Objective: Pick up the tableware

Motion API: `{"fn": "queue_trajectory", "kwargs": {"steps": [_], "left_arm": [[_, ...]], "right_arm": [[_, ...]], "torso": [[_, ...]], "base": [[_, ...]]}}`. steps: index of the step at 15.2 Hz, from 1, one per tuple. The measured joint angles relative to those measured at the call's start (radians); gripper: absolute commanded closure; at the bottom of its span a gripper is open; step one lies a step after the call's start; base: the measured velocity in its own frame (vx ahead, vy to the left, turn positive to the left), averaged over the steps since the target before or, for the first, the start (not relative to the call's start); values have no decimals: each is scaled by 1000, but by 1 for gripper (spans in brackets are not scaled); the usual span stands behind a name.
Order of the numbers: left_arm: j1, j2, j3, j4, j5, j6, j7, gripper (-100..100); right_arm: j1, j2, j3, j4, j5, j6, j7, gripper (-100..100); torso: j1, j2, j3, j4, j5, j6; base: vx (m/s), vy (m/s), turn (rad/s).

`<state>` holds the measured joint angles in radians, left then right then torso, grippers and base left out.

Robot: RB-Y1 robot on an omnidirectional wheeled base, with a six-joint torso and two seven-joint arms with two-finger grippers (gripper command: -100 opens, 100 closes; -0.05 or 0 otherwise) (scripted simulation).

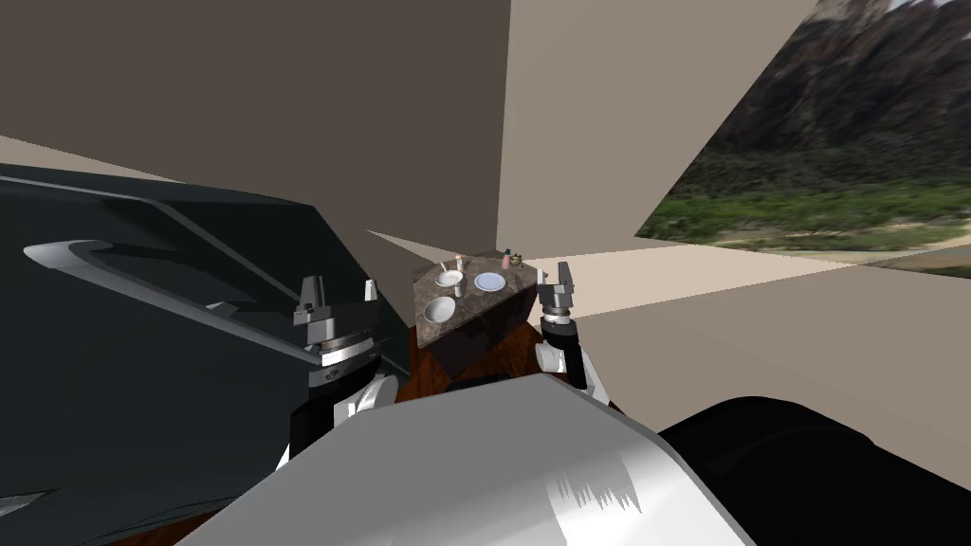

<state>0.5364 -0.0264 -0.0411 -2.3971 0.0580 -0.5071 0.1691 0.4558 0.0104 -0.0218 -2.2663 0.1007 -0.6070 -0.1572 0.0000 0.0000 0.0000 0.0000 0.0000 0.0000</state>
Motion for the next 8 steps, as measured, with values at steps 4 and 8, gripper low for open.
{"fn": "queue_trajectory", "kwargs": {"steps": [4, 8], "left_arm": [[9, 76, 13, 3, 16, 30, -3, -100], [19, 149, 38, 10, 45, 87, -8, -100]], "right_arm": [[0, 0, 0, 0, 0, 0, 0, 0], [0, 0, 0, 0, 0, 0, 0, 0]], "torso": [[0, 0, 0, 0, 0, 0], [-1, 0, 0, 0, 0, 0]], "base": [[4, -10, -49], [7, -16, -59]]}}
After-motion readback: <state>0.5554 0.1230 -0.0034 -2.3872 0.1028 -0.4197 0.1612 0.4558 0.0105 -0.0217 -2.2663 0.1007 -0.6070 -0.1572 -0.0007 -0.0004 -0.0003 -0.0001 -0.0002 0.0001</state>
